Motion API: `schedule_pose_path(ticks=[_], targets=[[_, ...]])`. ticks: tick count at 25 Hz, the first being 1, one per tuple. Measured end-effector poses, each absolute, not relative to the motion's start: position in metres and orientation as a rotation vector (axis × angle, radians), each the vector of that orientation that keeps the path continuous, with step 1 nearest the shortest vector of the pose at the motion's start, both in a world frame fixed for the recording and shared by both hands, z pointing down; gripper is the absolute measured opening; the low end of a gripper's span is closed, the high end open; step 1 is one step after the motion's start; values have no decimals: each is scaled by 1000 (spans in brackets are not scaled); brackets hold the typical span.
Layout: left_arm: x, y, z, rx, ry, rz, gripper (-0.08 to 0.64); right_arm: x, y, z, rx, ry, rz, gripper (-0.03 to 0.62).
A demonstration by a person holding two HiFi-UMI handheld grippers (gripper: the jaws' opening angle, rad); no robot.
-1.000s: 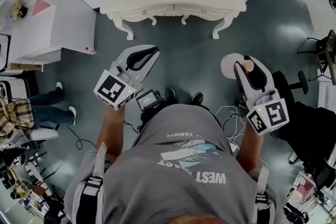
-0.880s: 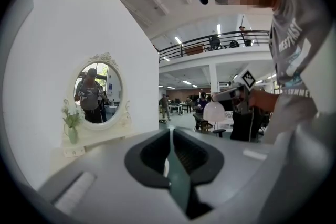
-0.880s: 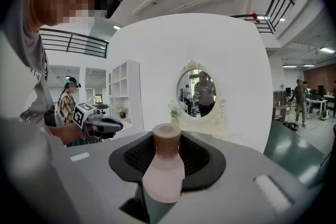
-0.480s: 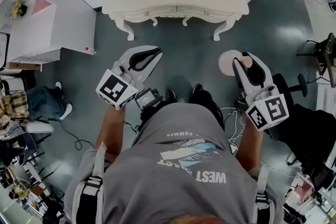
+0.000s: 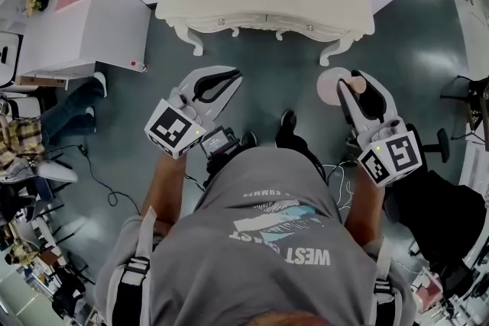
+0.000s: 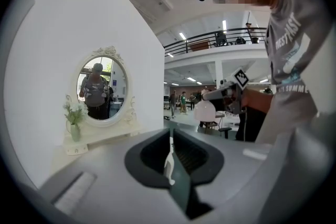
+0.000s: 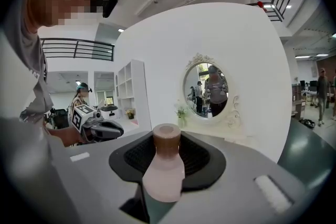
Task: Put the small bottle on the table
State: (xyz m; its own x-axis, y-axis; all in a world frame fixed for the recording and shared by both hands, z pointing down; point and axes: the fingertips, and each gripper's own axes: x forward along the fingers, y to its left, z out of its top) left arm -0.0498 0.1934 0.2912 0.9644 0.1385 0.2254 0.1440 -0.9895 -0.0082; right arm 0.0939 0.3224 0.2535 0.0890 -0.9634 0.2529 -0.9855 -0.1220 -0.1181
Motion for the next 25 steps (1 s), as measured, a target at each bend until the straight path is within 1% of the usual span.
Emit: schedule_pose_path(ticks=[7,25], targets=[[-12,187,294,-3101,-157,-367,20,139,302,255,2198,-2073,418,143],[55,180,289,-3099,73,-388,20,218,271,261,2035,-2257,415,143]])
